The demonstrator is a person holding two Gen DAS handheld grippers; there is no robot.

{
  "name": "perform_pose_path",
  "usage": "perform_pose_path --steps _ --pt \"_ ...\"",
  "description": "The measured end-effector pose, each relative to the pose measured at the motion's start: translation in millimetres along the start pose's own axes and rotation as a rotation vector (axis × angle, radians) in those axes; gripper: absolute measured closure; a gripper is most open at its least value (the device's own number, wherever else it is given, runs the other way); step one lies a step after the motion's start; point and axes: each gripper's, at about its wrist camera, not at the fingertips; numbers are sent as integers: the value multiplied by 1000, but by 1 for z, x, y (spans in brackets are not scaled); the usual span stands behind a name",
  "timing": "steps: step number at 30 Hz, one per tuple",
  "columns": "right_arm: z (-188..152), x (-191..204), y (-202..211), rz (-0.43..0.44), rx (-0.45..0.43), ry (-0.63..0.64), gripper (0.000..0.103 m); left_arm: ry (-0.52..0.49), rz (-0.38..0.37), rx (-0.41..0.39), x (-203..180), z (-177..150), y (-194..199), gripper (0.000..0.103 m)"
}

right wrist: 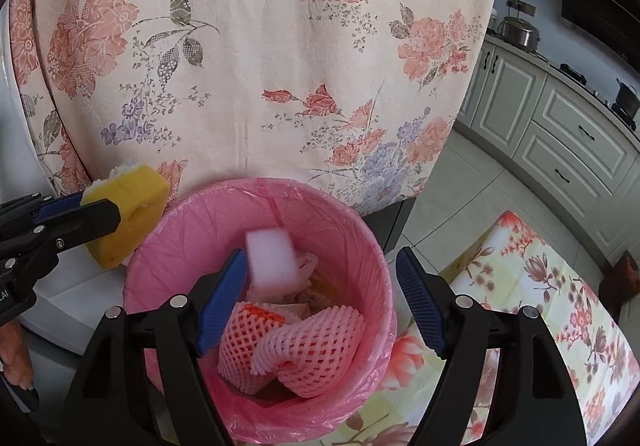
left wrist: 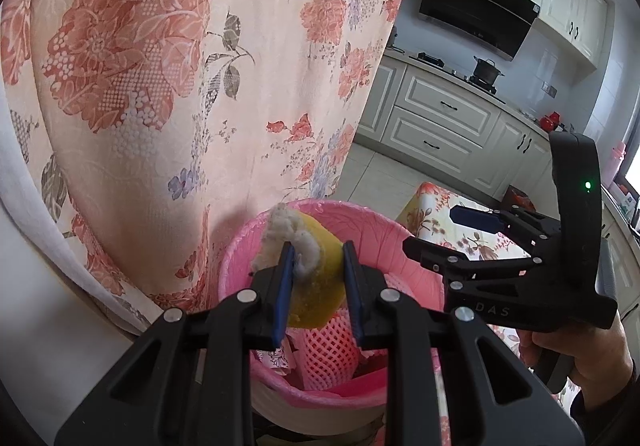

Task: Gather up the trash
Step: 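Open both tools to drop the sponge and foam block into the bin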

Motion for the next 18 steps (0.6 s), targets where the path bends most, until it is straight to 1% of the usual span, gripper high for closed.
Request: perform_pose_path --steps 7,12,14,17,18 --pt "-9 -17 9 -26 -7 -30 27 -1 -12 4 -6 4 -8 79" --pt "-13 -28 17 -40 -16 -46 24 5 -31 6 -12 10 -15 75" --pt "-15 -31 19 -44 -18 -50 24 10 -40 9 -15 12 -18 70" --pt "-17 -36 22 -49 -20 -56 23 14 -39 10 -18 13 -21 52" --pt "-17 -37 22 -51 -20 -59 23 15 -39 10 -19 13 -21 51"
Point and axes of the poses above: each gripper's, at about its wrist camera, not at the fingertips, and y roughly against the way its jaws point, x to its left, z to its top
